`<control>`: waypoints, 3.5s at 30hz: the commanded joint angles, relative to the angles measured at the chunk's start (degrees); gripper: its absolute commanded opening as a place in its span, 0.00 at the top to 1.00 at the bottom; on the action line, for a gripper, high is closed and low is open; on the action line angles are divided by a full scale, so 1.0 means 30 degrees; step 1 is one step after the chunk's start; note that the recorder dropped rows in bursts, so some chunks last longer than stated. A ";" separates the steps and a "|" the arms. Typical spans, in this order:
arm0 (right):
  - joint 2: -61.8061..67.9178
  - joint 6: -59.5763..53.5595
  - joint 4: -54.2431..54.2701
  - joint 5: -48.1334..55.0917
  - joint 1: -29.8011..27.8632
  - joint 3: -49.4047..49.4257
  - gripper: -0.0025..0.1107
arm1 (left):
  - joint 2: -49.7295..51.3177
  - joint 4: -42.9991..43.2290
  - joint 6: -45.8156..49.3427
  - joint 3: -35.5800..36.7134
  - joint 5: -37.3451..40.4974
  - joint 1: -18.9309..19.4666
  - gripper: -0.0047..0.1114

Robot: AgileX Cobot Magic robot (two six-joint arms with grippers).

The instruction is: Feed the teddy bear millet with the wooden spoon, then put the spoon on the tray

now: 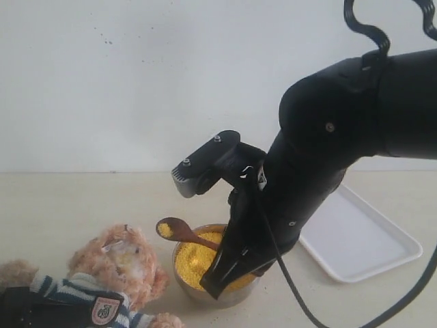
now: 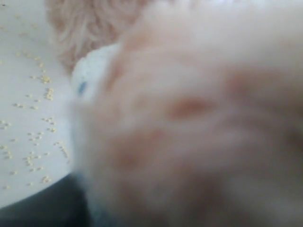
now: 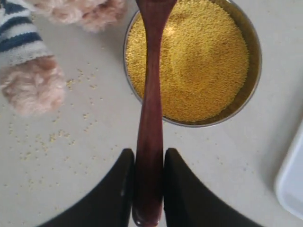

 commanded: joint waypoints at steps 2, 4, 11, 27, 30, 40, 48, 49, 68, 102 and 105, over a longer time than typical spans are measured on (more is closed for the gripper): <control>-0.0965 -0.2114 0.1946 -0.0019 -0.0016 -0.0105 0.98 | -0.0077 -0.0323 0.0338 0.0077 -0.0652 0.0032 0.93; -0.1607 -0.2414 0.2452 -0.0785 -0.0016 -0.0105 0.98 | -0.0077 -0.0323 0.0338 0.0077 -0.1024 0.0032 0.93; -0.3117 -0.2593 0.3367 -0.2018 -0.0016 -0.0105 0.98 | -0.0077 -0.0448 0.0338 0.0077 -0.2573 0.0032 0.93; -0.1158 0.3677 -1.1258 0.0050 0.5964 0.0515 0.98 | -0.0077 -0.0425 -0.0416 0.0077 -0.2716 0.0032 0.93; -0.0578 0.4063 -1.2110 0.0551 0.6213 0.0515 0.98 | -0.0077 -0.0353 -0.0416 0.0077 -0.2716 0.0032 0.93; -0.0215 0.7096 -1.6494 0.1322 0.7635 0.1179 0.98 | -0.0077 -0.0380 -0.0416 0.0077 -0.2716 0.0032 0.93; -0.0215 1.3636 -2.2231 0.1876 0.9532 0.4590 0.98 | -0.0077 -0.0380 -0.0416 0.0077 -0.2716 0.0032 0.93; -0.0215 1.4233 -2.2715 0.1831 0.9750 0.5062 0.98 | -0.0077 -0.0380 -0.0383 0.0077 -0.2716 0.0032 0.93; -0.0215 1.9299 -2.7580 0.2179 1.1229 0.7188 0.98 | -0.0077 -0.0380 -0.0242 0.0077 -0.2716 0.0032 0.93; -0.0215 1.7100 -2.7805 0.2750 1.0606 0.7188 0.98 | -0.0077 -0.0124 0.0315 0.0077 -0.2716 0.0032 0.93; -0.0215 1.7931 -2.7902 0.3886 1.0606 0.7188 0.98 | -0.0077 -0.0157 0.0436 0.0077 -0.2716 0.0032 0.93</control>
